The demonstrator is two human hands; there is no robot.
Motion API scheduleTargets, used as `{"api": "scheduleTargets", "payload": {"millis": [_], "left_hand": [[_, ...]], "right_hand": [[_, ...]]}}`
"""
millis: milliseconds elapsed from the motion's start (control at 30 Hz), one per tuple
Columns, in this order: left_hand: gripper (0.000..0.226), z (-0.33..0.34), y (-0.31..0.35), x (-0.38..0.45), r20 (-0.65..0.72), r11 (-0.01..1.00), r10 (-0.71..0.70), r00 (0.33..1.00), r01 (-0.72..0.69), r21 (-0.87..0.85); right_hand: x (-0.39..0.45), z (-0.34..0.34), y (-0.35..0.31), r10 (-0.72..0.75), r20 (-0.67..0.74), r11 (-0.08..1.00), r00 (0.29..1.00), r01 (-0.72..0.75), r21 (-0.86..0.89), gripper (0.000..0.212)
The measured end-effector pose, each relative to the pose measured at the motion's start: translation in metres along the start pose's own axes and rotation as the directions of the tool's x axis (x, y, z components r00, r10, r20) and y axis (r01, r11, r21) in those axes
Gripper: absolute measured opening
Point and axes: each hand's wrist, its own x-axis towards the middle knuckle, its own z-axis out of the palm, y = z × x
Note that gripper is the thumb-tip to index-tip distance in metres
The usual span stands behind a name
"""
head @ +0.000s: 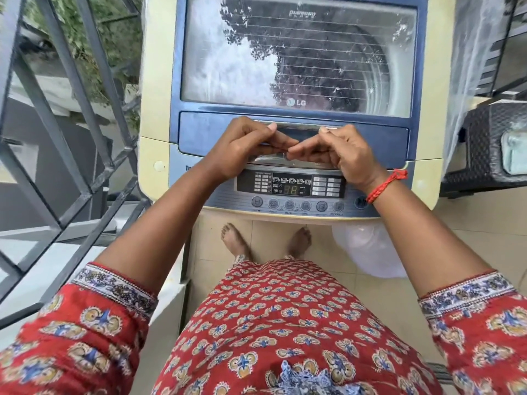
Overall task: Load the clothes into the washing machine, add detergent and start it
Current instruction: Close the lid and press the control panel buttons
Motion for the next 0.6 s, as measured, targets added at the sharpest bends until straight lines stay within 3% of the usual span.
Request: {"api": "scheduleTargets", "payload": {"millis": [67, 133, 167, 200, 267, 333, 400, 600], "left_hand": [[0.034, 0.000, 0.001, 0.000, 0.000, 1.000, -0.005, 1.000, 0.005, 0.006], [0.034, 0.001, 0.002, -0.001, -0.002, 1.000, -0.006, 1.000, 0.006, 0.000], [0.033, 0.001, 0.002, -0.001, -0.006, 1.000, -0.006, 1.000, 0.006, -0.009], [0.033, 0.002, 0.002, 0.000, -0.011, 1.000, -0.006, 1.000, 0.006, -0.021], [0.033, 0.002, 0.000, 0.000, -0.027, 0.999, -0.006, 1.000, 0.005, -0.044], [0.033, 0.001, -0.002, 0.000, -0.030, 0.999, -0.002, 1.000, 0.000, -0.054], [0.034, 0.001, -0.003, 0.001, -0.025, 0.998, -0.001, 1.000, -0.001, -0.060], [0.037, -0.001, -0.003, 0.001, -0.013, 1.000, -0.004, 1.000, 0.003, -0.029]], "right_hand": [[0.000, 0.001, -0.002, 0.014, 0.004, 1.000, 1.000, -0.014, -0.007, 0.044], [-0.004, 0.001, -0.007, -0.044, 0.014, 0.982, 0.999, 0.046, -0.185, 0.033], [-0.008, -0.002, -0.010, -0.129, 0.031, 0.915, 0.991, 0.131, -0.382, 0.025], [-0.014, -0.008, -0.013, -0.214, 0.086, 0.781, 0.973, 0.224, -0.583, 0.021], [-0.029, -0.028, -0.014, -0.232, 0.212, 0.516, 0.949, 0.305, -0.801, 0.031], [-0.051, -0.052, -0.013, -0.091, 0.203, 0.426, 0.975, 0.222, -0.877, 0.045], [-0.068, -0.070, -0.011, 0.009, 0.147, 0.405, 0.989, 0.131, -0.905, 0.051], [-0.068, -0.074, -0.004, 0.044, 0.082, 0.359, 0.996, 0.061, -0.931, 0.051]]}}
